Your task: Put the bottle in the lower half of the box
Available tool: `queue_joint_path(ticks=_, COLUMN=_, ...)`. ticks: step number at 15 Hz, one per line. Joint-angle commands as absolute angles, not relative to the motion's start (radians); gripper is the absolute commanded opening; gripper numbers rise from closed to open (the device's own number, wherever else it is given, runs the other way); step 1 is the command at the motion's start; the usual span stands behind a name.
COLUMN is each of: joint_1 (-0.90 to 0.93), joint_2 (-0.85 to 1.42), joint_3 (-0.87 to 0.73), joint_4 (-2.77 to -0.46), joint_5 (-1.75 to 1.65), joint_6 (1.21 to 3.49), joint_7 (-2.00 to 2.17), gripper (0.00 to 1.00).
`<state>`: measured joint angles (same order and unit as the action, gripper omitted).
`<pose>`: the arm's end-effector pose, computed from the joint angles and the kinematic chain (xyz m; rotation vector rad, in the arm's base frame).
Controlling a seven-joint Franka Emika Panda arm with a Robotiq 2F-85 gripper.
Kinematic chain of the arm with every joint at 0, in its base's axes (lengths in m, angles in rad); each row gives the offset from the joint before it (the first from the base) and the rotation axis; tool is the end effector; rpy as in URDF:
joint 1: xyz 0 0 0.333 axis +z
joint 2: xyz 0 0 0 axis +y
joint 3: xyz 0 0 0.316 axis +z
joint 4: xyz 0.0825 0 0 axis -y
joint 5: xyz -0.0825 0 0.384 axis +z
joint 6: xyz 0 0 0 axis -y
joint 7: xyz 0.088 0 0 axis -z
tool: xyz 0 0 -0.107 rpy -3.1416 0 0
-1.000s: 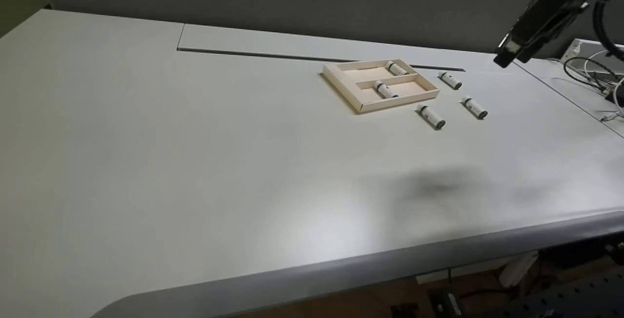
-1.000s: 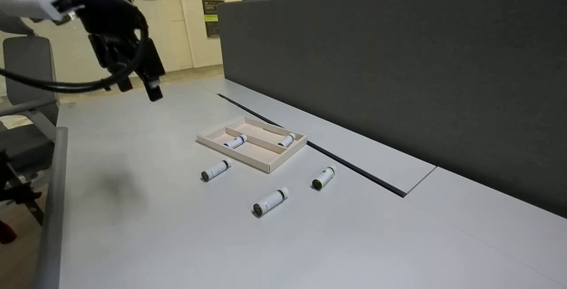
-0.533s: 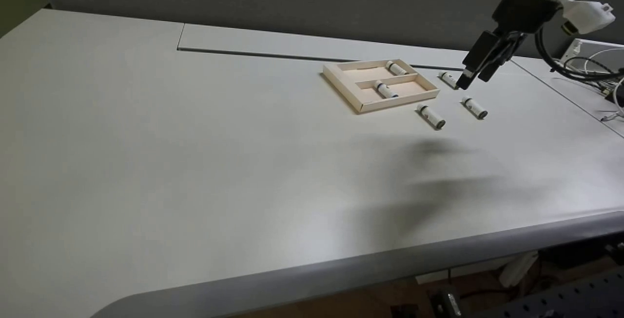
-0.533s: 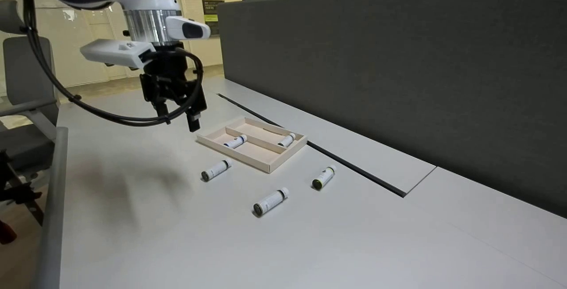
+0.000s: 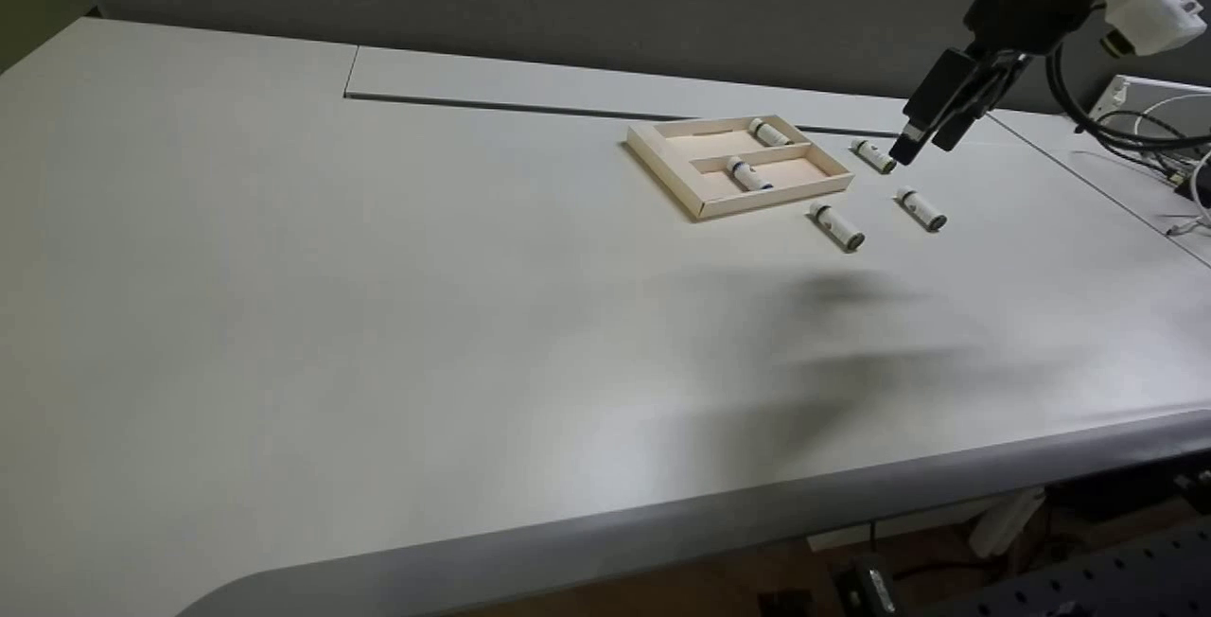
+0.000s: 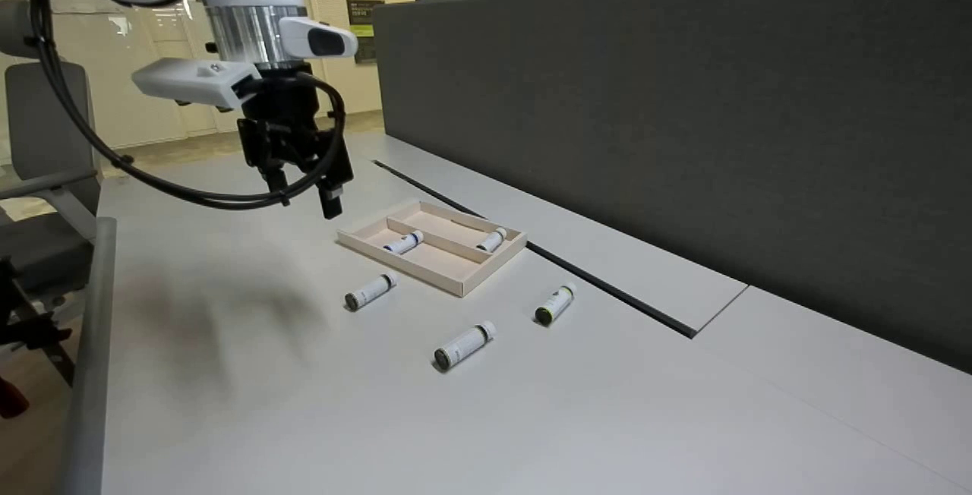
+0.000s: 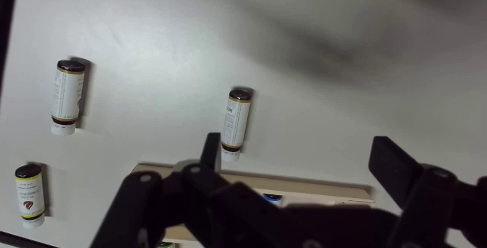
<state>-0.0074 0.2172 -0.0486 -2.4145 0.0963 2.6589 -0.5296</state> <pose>0.4979 -0.0312 0.2244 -3.0561 -0.6039 -0.0575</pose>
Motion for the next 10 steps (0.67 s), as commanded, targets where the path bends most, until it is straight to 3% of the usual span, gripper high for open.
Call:
queue_joint_path(ticks=1, joint_1=-0.075, joint_2=0.332, joint_3=-0.021, joint_4=-2.319, joint_5=0.089, joint_6=2.686, joint_7=-0.499, gripper=1.0)
queue_joint_path(ticks=10, joint_1=-0.158, joint_2=0.594, joint_3=0.056, joint_4=-2.126, joint_5=0.081, joint_6=2.699, joint_7=-0.464, gripper=1.0)
